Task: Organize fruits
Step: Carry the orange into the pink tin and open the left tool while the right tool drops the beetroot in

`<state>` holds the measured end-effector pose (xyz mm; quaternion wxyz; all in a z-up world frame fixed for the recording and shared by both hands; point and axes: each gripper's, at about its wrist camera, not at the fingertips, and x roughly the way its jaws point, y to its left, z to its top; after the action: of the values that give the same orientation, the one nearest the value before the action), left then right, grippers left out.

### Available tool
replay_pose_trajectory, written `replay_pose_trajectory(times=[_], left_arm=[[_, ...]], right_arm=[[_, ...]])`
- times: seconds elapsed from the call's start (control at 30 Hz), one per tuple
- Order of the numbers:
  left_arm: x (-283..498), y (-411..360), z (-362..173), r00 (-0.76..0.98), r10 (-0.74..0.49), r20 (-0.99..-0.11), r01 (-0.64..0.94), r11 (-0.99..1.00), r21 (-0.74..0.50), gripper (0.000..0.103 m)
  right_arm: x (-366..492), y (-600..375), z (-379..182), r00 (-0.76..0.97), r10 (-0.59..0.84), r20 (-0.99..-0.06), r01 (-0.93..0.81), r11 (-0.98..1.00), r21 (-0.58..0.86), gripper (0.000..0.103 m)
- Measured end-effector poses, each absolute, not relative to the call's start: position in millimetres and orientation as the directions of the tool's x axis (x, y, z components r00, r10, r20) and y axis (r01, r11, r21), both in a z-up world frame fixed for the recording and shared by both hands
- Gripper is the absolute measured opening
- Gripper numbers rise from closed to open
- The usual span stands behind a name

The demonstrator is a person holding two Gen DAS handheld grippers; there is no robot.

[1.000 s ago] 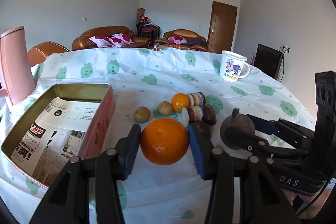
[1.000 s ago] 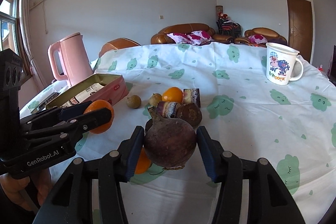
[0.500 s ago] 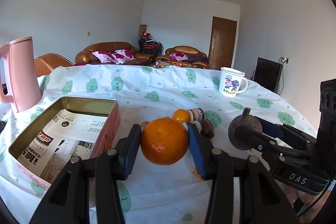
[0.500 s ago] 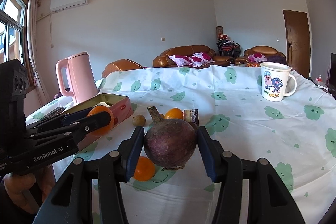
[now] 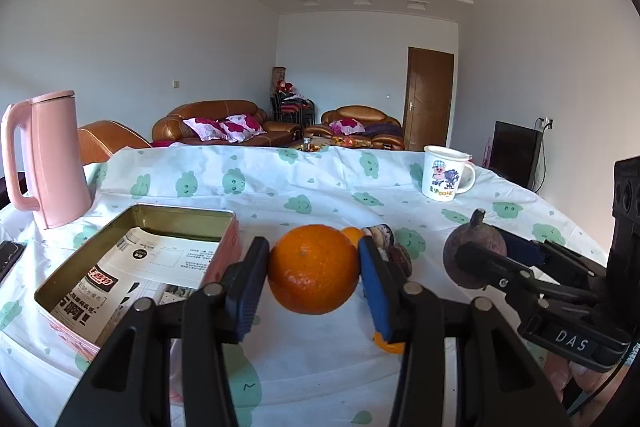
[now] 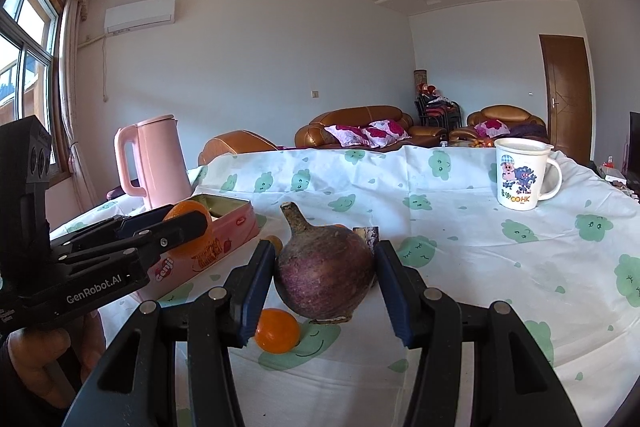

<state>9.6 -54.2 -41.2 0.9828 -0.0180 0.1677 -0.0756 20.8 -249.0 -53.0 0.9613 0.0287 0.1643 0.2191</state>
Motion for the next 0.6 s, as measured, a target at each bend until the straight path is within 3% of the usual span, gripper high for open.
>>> replay_pose_trajectory(times=[0.6], left_arm=[[18.3,6.7,-27.3,0.922,-0.013,-0.388,-0.011,0.998,-0.058,0.047]], right_arm=[[50.0,-172.4,-11.2,0.751,0.553,-0.361,-0.563,0.822,0.088,0.054]])
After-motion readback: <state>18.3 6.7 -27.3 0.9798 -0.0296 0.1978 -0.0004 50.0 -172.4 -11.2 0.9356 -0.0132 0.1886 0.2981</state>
